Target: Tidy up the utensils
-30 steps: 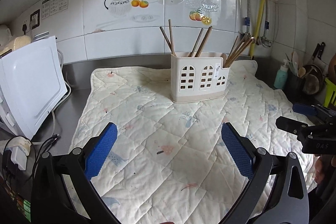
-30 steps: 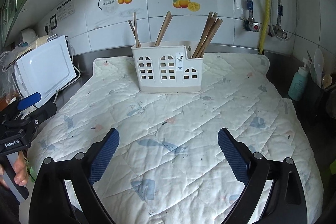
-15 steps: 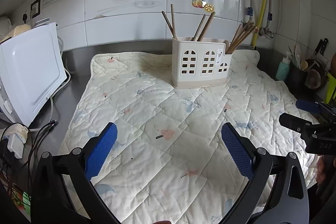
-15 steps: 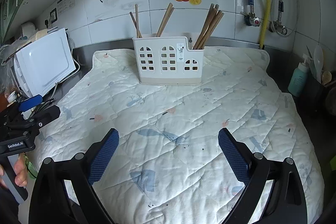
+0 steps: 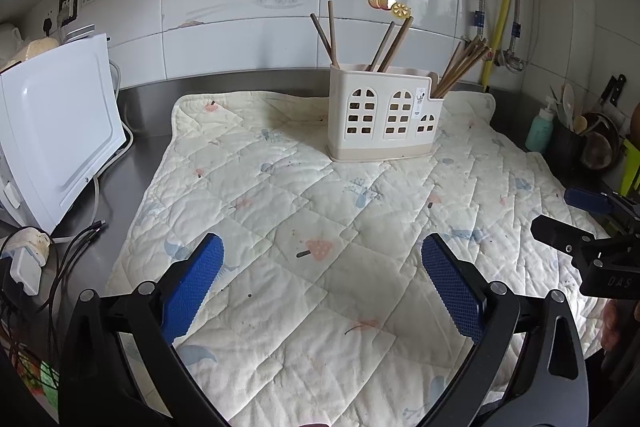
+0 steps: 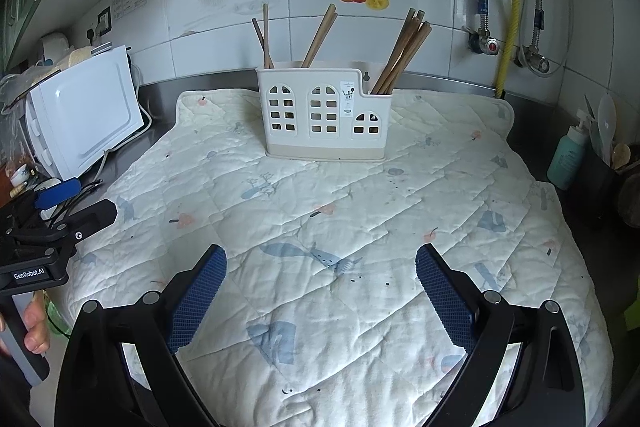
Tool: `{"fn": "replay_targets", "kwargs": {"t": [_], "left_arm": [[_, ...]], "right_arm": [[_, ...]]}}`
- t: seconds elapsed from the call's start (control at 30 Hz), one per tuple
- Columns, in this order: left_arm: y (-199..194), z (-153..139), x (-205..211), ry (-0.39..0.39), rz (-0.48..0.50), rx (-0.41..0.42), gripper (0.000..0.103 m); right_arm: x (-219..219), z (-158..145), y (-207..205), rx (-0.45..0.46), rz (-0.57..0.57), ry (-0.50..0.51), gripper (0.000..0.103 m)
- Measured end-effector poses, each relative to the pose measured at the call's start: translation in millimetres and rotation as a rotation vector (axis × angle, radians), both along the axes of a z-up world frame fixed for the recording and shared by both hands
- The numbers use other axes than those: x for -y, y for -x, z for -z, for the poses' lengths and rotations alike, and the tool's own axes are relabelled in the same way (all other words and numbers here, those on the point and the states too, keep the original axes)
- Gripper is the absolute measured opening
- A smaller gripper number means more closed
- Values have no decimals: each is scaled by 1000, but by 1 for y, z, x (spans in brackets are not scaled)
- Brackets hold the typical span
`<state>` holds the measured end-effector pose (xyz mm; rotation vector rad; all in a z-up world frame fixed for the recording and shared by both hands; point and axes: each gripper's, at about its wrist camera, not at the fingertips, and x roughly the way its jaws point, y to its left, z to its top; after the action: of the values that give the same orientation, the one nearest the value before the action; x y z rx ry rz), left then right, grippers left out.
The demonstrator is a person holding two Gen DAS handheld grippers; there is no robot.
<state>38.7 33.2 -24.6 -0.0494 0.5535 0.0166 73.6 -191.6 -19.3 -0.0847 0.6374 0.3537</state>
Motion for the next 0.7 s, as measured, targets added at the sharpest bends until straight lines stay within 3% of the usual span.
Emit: {"fn": "replay_targets", "kwargs": {"t": [0.7], "left_arm": [[-2, 3, -2, 7, 1, -11, 98]], "right_arm": [[-2, 2, -1, -5, -5, 4, 92]]}}
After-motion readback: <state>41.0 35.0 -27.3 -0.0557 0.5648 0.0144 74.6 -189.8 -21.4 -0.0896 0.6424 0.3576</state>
